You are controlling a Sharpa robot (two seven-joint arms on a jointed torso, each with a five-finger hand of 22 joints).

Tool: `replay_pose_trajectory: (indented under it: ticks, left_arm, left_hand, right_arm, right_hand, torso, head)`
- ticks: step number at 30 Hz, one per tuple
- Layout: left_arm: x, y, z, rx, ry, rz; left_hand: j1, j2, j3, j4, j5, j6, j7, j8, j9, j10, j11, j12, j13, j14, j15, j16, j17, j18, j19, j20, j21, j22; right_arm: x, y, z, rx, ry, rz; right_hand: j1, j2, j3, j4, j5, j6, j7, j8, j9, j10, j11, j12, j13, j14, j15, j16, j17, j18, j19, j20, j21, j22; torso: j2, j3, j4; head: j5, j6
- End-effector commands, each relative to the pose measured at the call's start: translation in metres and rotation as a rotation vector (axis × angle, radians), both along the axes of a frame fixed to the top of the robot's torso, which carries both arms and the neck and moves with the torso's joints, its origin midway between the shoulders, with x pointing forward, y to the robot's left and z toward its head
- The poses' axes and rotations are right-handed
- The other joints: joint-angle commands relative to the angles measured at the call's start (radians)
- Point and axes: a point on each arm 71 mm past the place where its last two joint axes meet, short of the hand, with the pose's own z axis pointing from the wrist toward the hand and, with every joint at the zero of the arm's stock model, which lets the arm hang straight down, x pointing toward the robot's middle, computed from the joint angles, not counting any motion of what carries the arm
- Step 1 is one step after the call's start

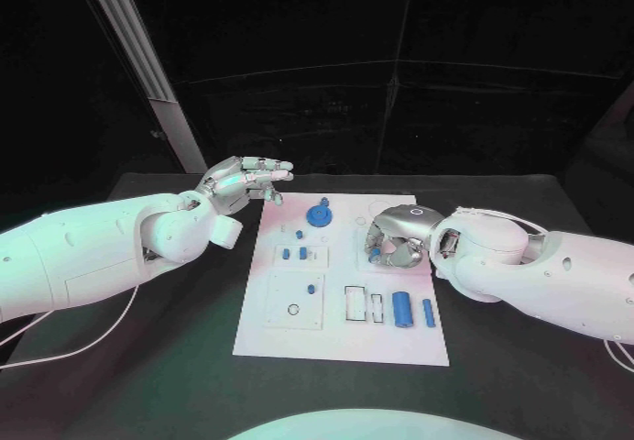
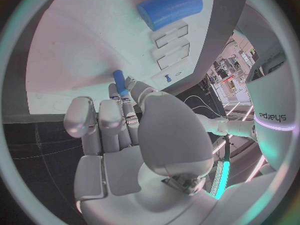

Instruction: Assemble the parts on the task board

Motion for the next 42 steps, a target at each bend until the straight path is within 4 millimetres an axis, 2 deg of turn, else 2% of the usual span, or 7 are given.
replay_pose_trajectory:
  ticks: [1,8,20,28,32,38,42]
  left_arm:
    - [0.0,-0.001,0.001,-0.007,0.001,-0.012]
    - [0.0,-0.001,0.001,-0.006,0.002,-0.012]
    - [0.0,0.0,0.0,0.001,0.009,-0.015]
    - [0.0,0.0,0.0,0.015,0.003,-0.02]
    - [0.0,-0.001,0.0,0.015,0.002,-0.023]
    - [0.0,-0.004,0.0,0.013,0.001,-0.029]
    - [0.0,-0.006,0.0,0.012,0.001,-0.033]
  left_hand:
    - [-0.001,0.01,0.0,-0.005,0.004,-0.009,-0.001,0.004,0.001,-0.005,0.0,0.003,0.002,-0.007,0.001,0.007,-0.001,0.007,0.001,0.008,-0.006,-0.001]
    - [-0.001,0.01,0.0,-0.005,0.004,-0.01,-0.001,0.004,0.001,-0.005,0.0,0.004,0.002,-0.007,0.001,0.007,-0.001,0.007,0.001,0.008,-0.006,-0.001]
    - [-0.001,0.011,0.0,-0.005,0.004,-0.01,-0.001,0.005,0.001,-0.005,0.0,0.004,0.002,-0.007,0.001,0.007,-0.002,0.007,0.001,0.008,-0.006,-0.001]
    - [-0.001,0.011,0.0,-0.005,0.004,-0.011,0.0,0.005,0.001,-0.006,0.0,0.004,0.001,-0.008,0.001,0.007,-0.002,0.007,0.001,0.008,-0.006,-0.001]
    - [-0.001,0.011,0.0,-0.005,0.004,-0.011,0.0,0.005,0.001,-0.006,0.0,0.004,0.001,-0.008,0.001,0.007,-0.002,0.007,0.001,0.008,-0.006,-0.001]
    - [-0.001,0.011,0.0,-0.005,0.004,-0.011,0.0,0.005,0.001,-0.006,0.0,0.004,0.001,-0.008,0.001,0.007,-0.002,0.007,0.001,0.008,-0.006,-0.001]
    - [-0.002,0.013,-0.001,-0.004,0.004,-0.012,0.0,0.005,0.001,-0.007,0.0,0.004,0.001,-0.008,0.002,0.008,-0.002,0.006,0.001,0.008,-0.007,-0.002]
  right_arm:
    - [0.0,0.001,0.002,0.001,-0.013,0.004]
    - [-0.002,0.0,0.005,0.024,-0.04,0.002]
    - [-0.014,-0.006,0.015,0.118,-0.053,-0.01]
    - [-0.02,-0.003,0.034,0.194,-0.074,-0.004]
    - [-0.025,0.012,0.037,0.221,-0.056,0.031]
    - [-0.037,0.052,0.037,0.26,0.0,0.136]
    - [-0.046,0.076,0.031,0.276,0.034,0.202]
  right_hand:
    - [0.007,-0.004,0.009,0.0,-0.004,0.004,0.0,-0.002,-0.001,0.002,0.001,-0.007,0.0,0.003,-0.008,0.004,0.0,-0.008,0.006,-0.001,0.003,0.001]
    - [0.022,0.006,0.032,-0.011,-0.012,0.035,-0.001,0.01,0.004,0.041,-0.005,-0.004,0.006,0.006,-0.012,0.016,0.016,-0.013,0.02,-0.003,0.02,0.025]
    - [0.024,0.002,0.04,-0.016,-0.022,0.031,0.003,0.006,0.002,0.044,-0.004,-0.01,0.006,0.009,-0.012,0.028,0.032,-0.018,0.036,-0.004,0.037,0.05]
    - [0.025,0.001,0.045,-0.018,-0.017,0.032,0.004,0.005,0.001,0.044,-0.003,-0.013,0.006,0.011,-0.011,0.032,0.036,-0.02,0.039,-0.004,0.041,0.056]
    - [0.025,0.0,0.049,-0.02,-0.012,0.032,0.004,0.004,0.001,0.045,-0.002,-0.016,0.006,0.011,-0.011,0.033,0.036,-0.02,0.04,-0.004,0.043,0.058]
    - [0.026,-0.002,0.053,-0.024,-0.006,0.031,0.005,0.003,0.0,0.045,-0.001,-0.019,0.005,0.01,-0.01,0.033,0.035,-0.019,0.039,-0.003,0.043,0.057]
    - [0.025,-0.003,0.055,-0.024,-0.004,0.03,0.007,0.002,0.0,0.044,0.0,-0.021,0.005,0.01,-0.009,0.033,0.035,-0.019,0.038,-0.003,0.043,0.056]
  torso:
    - [-0.001,-0.0009,-0.0003]
    - [0.0,-0.0006,-0.0004]
    - [-0.001,-0.0012,0.0001]
    - [-0.001,-0.0019,0.0009]
    - [0.0,-0.0023,0.0019]
    - [0.001,-0.0019,0.0042]
    - [0.001,-0.0033,0.0009]
  head:
    - [-0.001,-0.001]
    - [-0.002,-0.001]
    - [-0.003,0.001]
    - [0.004,0.002]
    - [0.007,0.002]
    - [0.014,0.0]
    - [0.022,-0.004]
